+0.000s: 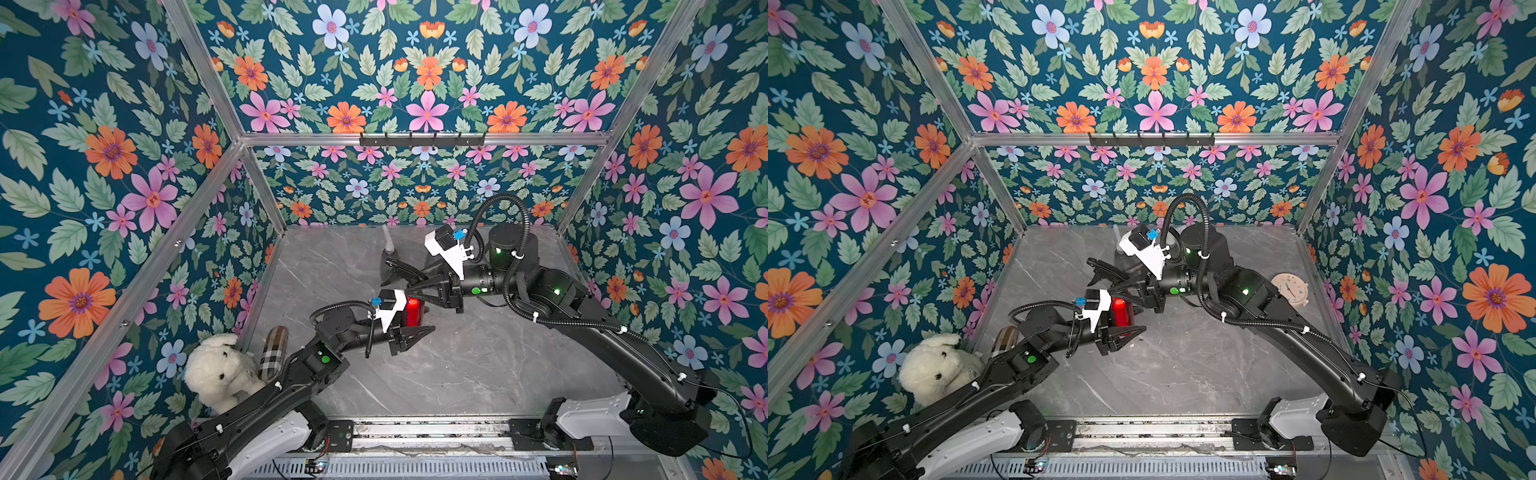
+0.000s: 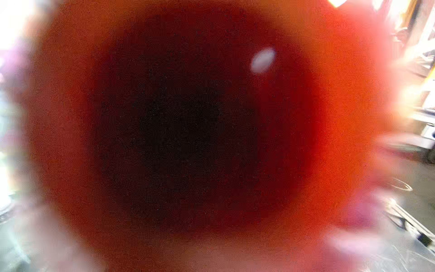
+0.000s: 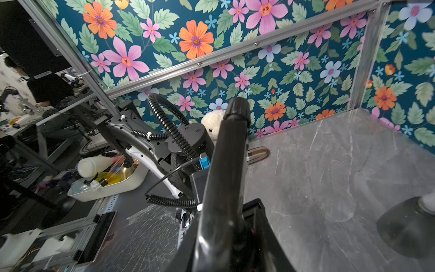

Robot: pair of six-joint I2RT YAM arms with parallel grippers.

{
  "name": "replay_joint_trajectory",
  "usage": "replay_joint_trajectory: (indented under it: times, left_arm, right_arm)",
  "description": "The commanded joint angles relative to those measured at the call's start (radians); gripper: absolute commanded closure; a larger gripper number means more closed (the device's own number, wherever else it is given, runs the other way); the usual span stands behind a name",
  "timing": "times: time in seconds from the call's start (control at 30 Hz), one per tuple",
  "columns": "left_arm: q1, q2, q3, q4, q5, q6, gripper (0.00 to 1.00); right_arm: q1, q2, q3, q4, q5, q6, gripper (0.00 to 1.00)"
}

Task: Attach spray nozzles to spray bottles
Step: Screw the spray nozzle on the spray bottle.

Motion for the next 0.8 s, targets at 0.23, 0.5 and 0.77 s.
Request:
replay_joint_trajectory:
  times: [0.23,0.5,0.77]
  left_arm:
    - [0.0,-0.045,-0.007,0.054,-0.296,0.048,1.0]
    - [-0.002,-0.019,0.013,0.041,-0.432,0.07,1.0]
    - [-0.002,0.001,0.002,0.039,-0.442,0.057,1.0]
  right_arm:
    - [0.2,-0.007,-0.121,0.113,0.51,0.134,0.78]
    - [0.365,0.139,-0.02,0.047,1.029,0.217,0.79]
    - [0.379,0.041,-0.141,0.309,0.897,0.047,0.49]
